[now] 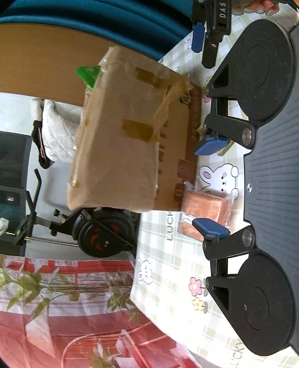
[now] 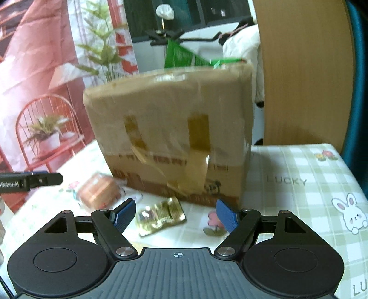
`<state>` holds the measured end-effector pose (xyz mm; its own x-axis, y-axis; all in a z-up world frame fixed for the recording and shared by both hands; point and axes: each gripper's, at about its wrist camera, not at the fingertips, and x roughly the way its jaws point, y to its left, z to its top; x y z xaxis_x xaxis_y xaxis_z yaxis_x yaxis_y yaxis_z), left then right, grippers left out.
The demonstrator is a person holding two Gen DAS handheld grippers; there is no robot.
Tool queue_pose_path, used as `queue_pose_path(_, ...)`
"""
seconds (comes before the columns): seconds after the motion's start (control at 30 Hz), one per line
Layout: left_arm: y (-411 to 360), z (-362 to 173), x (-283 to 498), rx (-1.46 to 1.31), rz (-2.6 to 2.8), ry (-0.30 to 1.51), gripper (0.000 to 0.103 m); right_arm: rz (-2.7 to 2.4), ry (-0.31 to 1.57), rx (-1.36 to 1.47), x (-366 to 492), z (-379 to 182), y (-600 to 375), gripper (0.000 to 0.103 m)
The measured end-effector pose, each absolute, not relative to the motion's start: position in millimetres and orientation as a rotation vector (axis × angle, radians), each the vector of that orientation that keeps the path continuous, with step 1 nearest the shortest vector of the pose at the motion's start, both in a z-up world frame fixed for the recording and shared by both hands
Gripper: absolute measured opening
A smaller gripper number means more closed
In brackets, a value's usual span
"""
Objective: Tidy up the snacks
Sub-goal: 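Move both grippers back down to the remaining snacks, then grasp the cracker packet with the right gripper while the left gripper grasps the gold packet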
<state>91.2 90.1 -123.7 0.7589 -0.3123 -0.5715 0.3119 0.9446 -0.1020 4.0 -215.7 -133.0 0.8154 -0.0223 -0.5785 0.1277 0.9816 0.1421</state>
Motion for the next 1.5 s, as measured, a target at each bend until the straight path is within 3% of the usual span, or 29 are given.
queue_pose_path(0.5,82.6,-157.7,96.9,0.0,-0.384,0.677,0.062,0.092,0.793,0.033,35.3,-185.3,-183.1,0.073)
queue_pose_path(0.93,75.1,-165.5,94.1,0.001,-0.401,0.696,0.062,0.183,0.852,-0.114,57.0,-203.1,-167.3,0.091)
queue_pose_path(1.5,81.1,-166.4,93.6,-0.015,-0.402,0.701,0.062,0.136,0.871,-0.087,60.6,-200.7,-155.3,0.095)
